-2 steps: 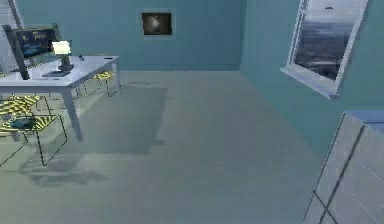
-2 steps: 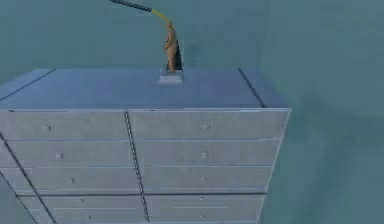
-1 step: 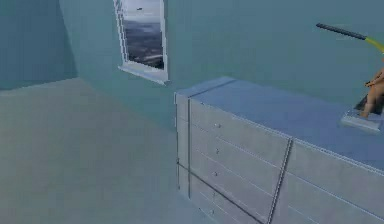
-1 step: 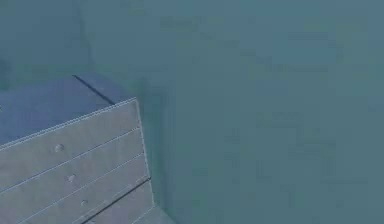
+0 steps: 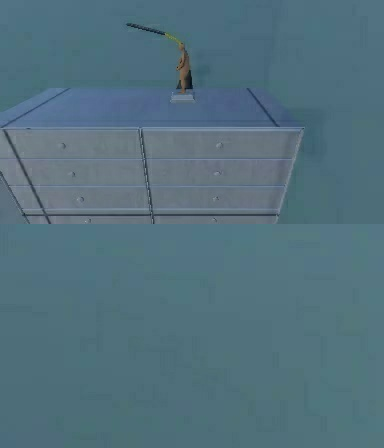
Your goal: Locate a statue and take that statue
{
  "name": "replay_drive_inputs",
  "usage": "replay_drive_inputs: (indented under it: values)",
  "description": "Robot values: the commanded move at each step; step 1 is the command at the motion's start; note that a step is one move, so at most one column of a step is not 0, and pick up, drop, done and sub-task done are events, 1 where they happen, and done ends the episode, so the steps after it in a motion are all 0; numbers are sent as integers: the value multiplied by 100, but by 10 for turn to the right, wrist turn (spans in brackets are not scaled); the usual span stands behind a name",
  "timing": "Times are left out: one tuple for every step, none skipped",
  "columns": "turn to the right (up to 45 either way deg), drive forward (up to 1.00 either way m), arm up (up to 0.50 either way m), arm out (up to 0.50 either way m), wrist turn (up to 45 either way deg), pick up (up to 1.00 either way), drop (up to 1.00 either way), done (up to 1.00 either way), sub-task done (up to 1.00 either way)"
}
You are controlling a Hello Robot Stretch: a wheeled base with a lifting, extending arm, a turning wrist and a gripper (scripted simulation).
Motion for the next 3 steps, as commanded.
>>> replay_drive_inputs:
  values:
    - [0, 25, 0, 0, 0, 0, 0, 0, 0]
    - [-450, 0, 0, 0, 0, 0, 0, 0, 0]
    - [-420, 0, 0, 0, 0, 0, 0, 0, 0]
